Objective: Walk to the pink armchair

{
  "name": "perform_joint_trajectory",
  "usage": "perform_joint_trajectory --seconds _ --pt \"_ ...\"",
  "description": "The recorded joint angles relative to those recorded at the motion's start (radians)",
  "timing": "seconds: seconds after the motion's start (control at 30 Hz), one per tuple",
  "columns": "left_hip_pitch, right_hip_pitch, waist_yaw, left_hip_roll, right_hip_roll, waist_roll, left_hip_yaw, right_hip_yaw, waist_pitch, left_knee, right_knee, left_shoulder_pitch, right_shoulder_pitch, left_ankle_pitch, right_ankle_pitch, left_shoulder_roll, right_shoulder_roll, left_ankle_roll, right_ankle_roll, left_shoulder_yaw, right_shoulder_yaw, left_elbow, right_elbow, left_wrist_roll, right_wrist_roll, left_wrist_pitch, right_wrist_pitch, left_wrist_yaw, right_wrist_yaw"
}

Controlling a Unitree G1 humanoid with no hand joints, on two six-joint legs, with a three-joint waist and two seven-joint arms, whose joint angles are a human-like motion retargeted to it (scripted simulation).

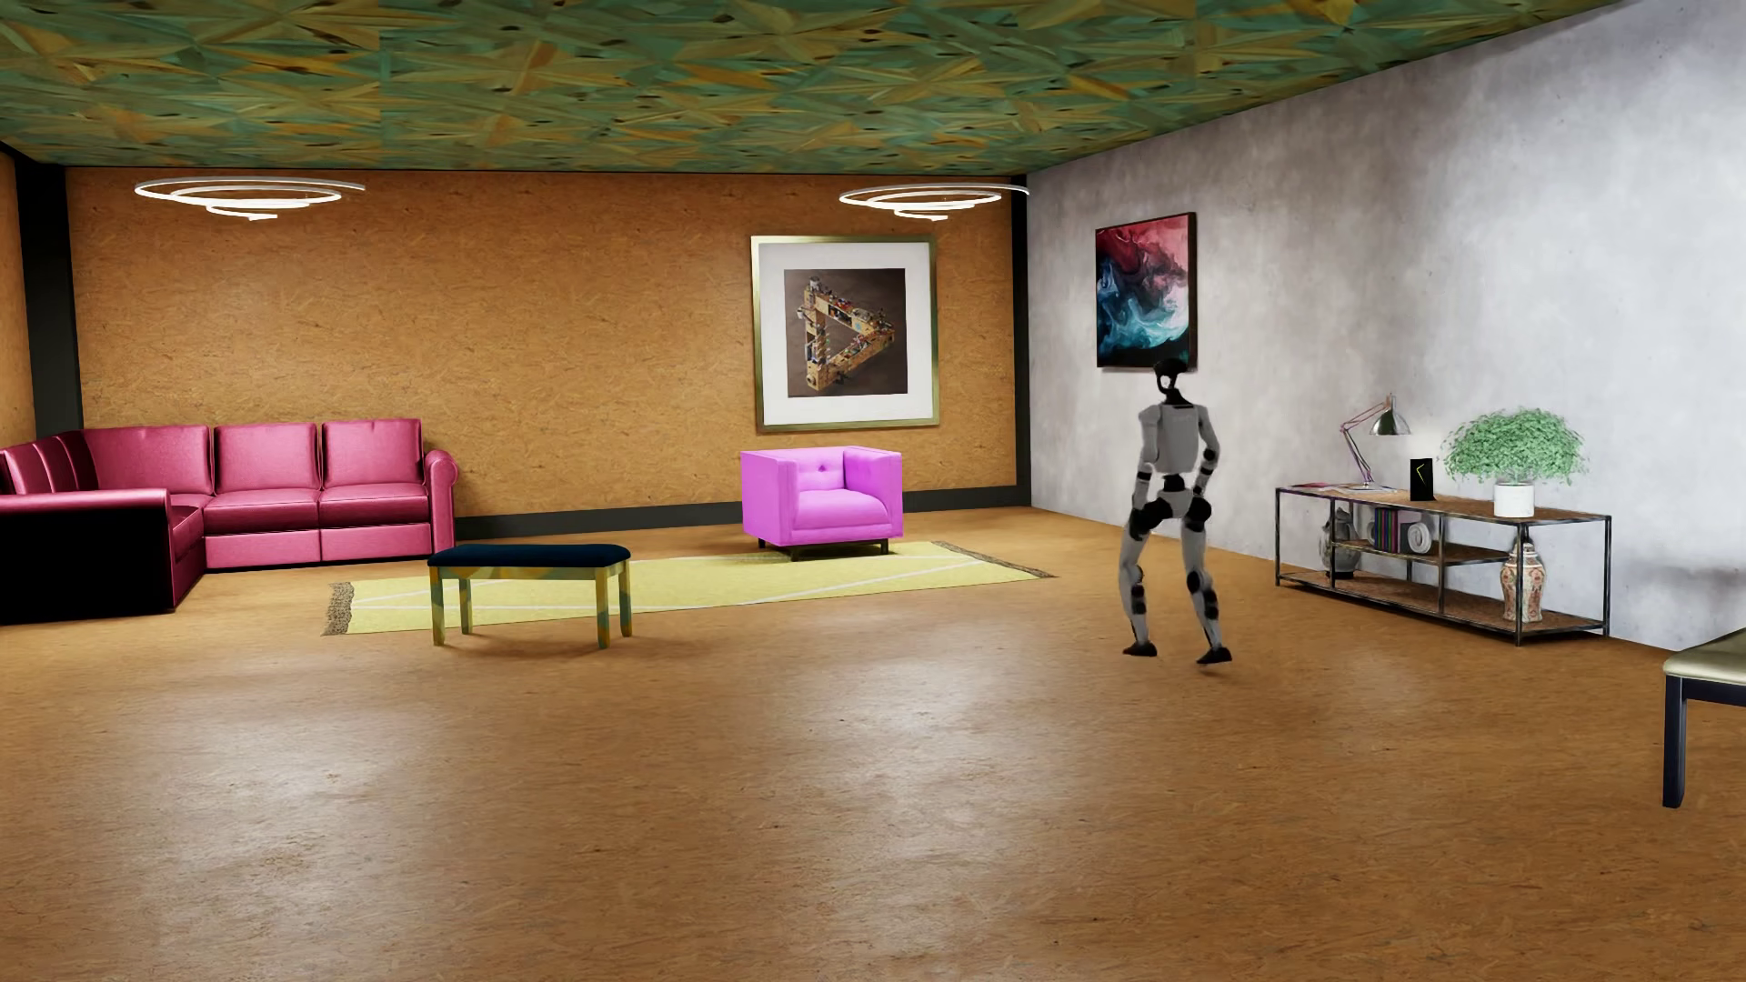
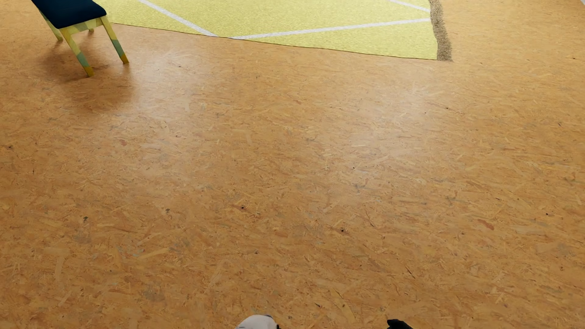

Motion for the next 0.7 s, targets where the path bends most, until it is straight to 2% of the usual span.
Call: perform_joint_trajectory --seconds 0.07,0.1,0.13,0.17,0.2,0.23,0.27,0.3,0.33,0.37,0.4,0.47,0.5,0.53,0.57,0.6,0.63,0.67,0.7 --pt "-0.071 0.107 0.075 0.039 -0.011 0.004 0.0 0.0 -0.028 -0.368 -0.017 0.017 -0.09 0.049 -0.094 0.009 -0.02 0.0 0.0 0.021 -0.031 0.036 -0.065 0.0 0.0 0.0 0.0 0.0 0.0" --pt "-0.107 0.156 0.103 0.058 -0.032 -0.003 0.0 0.0 -0.035 -0.405 -0.007 0.03 -0.115 0.027 -0.101 0.013 -0.025 0.0 0.0 0.037 -0.052 0.051 -0.095 0.0 0.0 0.0 0.0 0.0 0.0" --pt "-0.134 0.205 0.141 0.072 -0.073 -0.014 0.0 0.0 -0.024 -0.342 0.022 0.041 -0.121 0.025 -0.071 0.017 -0.024 0.0 0.0 0.041 -0.072 0.063 -0.122 0.0 0.0 0.0 0.0 0.0 0.0" --pt "-0.143 0.238 0.161 0.062 -0.108 -0.028 0.0 0.0 -0.024 -0.237 0.088 0.052 -0.107 0.044 0.009 0.015 -0.009 0.0 0.0 0.041 -0.091 0.09 -0.14 0.0 0.0 0.0 0.0 0.0 0.0" --pt "-0.172 0.208 0.164 0.045 -0.132 -0.053 0.0 0.0 -0.05 -0.124 0.216 0.058 -0.079 0.111 0.163 0.01 0.016 0.0 0.0 0.038 -0.103 0.121 -0.139 0.0 0.0 0.0 0.0 0.0 0.0" --pt "-0.163 0.152 0.134 0.003 -0.155 -0.083 0.0 0.0 -0.052 -0.014 0.408 0.051 -0.045 0.134 0.367 0.004 0.048 0.0 0.0 0.014 -0.098 0.162 -0.111 0.0 0.0 0.0 0.0 0.0 0.0" --pt "-0.071 0.074 0.094 -0.063 -0.165 -0.098 0.0 0.0 -0.016 0.005 0.647 0.039 -0.004 0.091 0.509 -0.002 0.057 0.0 0.0 0.026 -0.085 0.157 -0.1 0.0 0.0 0.0 0.0 0.0 0.0" --pt "0.011 -0.028 0.045 -0.101 -0.152 -0.098 0.0 0.0 0.002 -0.002 0.86 0.029 0.013 0.05 0.462 -0.016 0.067 0.0 0.0 0.027 -0.028 0.132 -0.069 0.0 0.0 0.0 0.0 0.0 0.0" --pt "0.119 -0.156 -0.002 -0.116 -0.126 -0.092 0.0 0.0 0.011 -0.06 0.993 0.015 0.024 0.034 0.362 -0.028 0.089 0.0 0.0 0.039 0.027 0.089 -0.001 0.0 0.0 0.0 0.0 0.0 0.0" --pt "0.22 -0.279 -0.065 -0.1 -0.07 -0.058 0.0 0.0 0.003 -0.13 1.0 0.005 0.076 0.032 0.329 -0.047 0.118 0.0 0.0 0.062 -0.017 0.022 0.04 0.0 0.0 0.0 0.0 0.0 0.0" --pt "0.332 -0.371 -0.134 -0.103 -0.047 -0.043 0.0 0.0 0.007 -0.209 0.896 -0.003 0.122 0.032 0.365 -0.054 0.122 0.0 0.0 0.083 0.016 -0.054 0.078 0.0 0.0 0.0 0.0 0.0 0.0" --pt "0.517 -0.509 -0.256 -0.07 -0.019 -0.012 0.0 0.0 0.004 -0.325 0.471 -0.037 0.21 0.024 0.519 -0.053 0.116 0.0 0.0 0.098 0.083 -0.22 0.144 0.0 0.0 0.0 0.0 0.0 0.0" --pt "0.575 -0.563 -0.301 -0.063 -0.037 -0.017 0.0 0.0 -0.003 -0.349 0.256 -0.078 0.243 0.006 0.469 -0.045 0.115 0.0 0.0 0.103 0.093 -0.295 0.173 0.0 0.0 0.0 0.0 0.0 0.0" --pt "0.629 -0.591 -0.336 -0.062 -0.051 -0.025 0.0 0.0 -0.009 -0.366 0.088 -0.127 0.254 -0.027 0.213 -0.029 0.097 0.0 0.0 0.1 0.212 -0.345 0.209 0.0 0.0 0.0 0.0 0.0 0.0" --pt "0.681 -0.625 -0.377 -0.049 -0.075 -0.031 0.0 0.0 -0.015 -0.36 0.054 -0.161 0.287 -0.065 -0.055 -0.02 0.088 0.0 0.0 0.119 0.246 -0.396 0.219 0.0 0.0 0.0 0.0 0.0 0.0" --pt "0.724 -0.662 -0.419 -0.041 -0.11 -0.036 0.0 0.0 -0.013 -0.353 0.066 -0.19 0.314 -0.088 -0.13 -0.018 0.08 0.0 0.0 0.144 0.273 -0.423 0.228 0.0 0.0 0.0 0.0 0.0 0.0" --pt "0.787 -0.689 -0.444 -0.018 -0.109 -0.025 0.0 0.0 0.0 -0.341 0.064 -0.195 0.333 -0.06 -0.033 -0.025 0.078 0.0 0.0 0.177 0.298 -0.438 0.254 0.0 0.0 0.0 0.0 0.0 0.0" --pt "0.802 -0.723 -0.464 0.011 -0.09 -0.012 0.0 0.0 -0.009 -0.287 0.111 -0.185 0.349 0.032 0.198 -0.035 0.076 0.0 0.0 0.201 0.299 -0.434 0.265 0.0 0.0 0.0 0.0 0.0 0.0" --pt "0.773 -0.749 -0.456 0.042 -0.053 0.011 0.0 0.0 -0.043 -0.193 0.159 -0.163 0.365 0.181 0.436 -0.046 0.087 0.0 0.0 0.215 0.28 -0.412 0.292 0.0 0.0 0.0 0.0 0.0 0.0"
